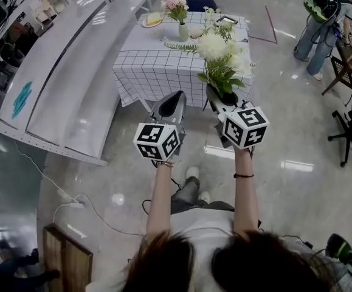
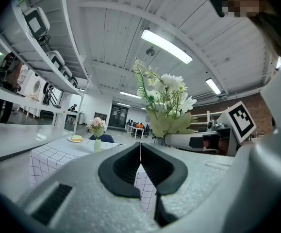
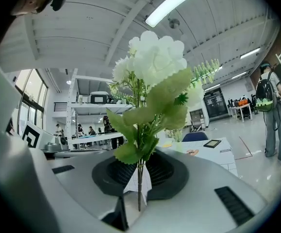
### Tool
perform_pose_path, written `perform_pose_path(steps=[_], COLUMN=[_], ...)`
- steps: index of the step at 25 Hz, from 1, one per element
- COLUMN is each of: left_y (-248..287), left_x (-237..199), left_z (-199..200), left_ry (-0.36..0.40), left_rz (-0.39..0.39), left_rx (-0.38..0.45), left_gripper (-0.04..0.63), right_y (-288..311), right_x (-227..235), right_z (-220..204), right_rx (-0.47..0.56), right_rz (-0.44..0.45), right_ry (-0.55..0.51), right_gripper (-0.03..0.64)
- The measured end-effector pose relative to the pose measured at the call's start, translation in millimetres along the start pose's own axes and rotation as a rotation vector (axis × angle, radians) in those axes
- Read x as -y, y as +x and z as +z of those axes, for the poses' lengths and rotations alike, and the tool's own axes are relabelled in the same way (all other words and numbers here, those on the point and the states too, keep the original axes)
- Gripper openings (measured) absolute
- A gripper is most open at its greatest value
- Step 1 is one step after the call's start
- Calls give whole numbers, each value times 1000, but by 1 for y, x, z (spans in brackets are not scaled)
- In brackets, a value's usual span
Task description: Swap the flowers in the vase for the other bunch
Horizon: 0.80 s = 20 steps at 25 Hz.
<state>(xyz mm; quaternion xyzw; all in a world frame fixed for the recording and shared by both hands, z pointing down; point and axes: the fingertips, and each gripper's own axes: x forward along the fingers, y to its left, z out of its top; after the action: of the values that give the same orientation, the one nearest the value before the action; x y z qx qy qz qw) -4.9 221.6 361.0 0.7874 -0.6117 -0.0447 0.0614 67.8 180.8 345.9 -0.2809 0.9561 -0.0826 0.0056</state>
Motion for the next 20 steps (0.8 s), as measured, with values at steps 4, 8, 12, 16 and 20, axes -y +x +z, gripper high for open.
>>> perform_pose_path(steps=[4, 8, 12, 16, 20], left_y=[5, 17, 29, 44, 56], left_x=[-11, -20, -36, -50, -57], left_z=[-4, -3, 0, 1, 2], left_ry=[-9, -12, -22, -30, -37], left_rz=[13, 12, 15, 8, -12], left_rx=[-4, -9, -8, -8, -3], left_gripper=[12, 12, 12, 12, 12], right_y=[11, 23, 39, 56, 68], right_x=[2, 10, 18, 27, 35], right_z=[-5, -3, -4, -3, -4], right_rx=[-7, -3, -10, -16, -27], right_rz=[7, 6, 5, -1, -19], right_ry=[6, 16, 27, 25, 19], right_gripper=[52, 52, 52, 53, 52])
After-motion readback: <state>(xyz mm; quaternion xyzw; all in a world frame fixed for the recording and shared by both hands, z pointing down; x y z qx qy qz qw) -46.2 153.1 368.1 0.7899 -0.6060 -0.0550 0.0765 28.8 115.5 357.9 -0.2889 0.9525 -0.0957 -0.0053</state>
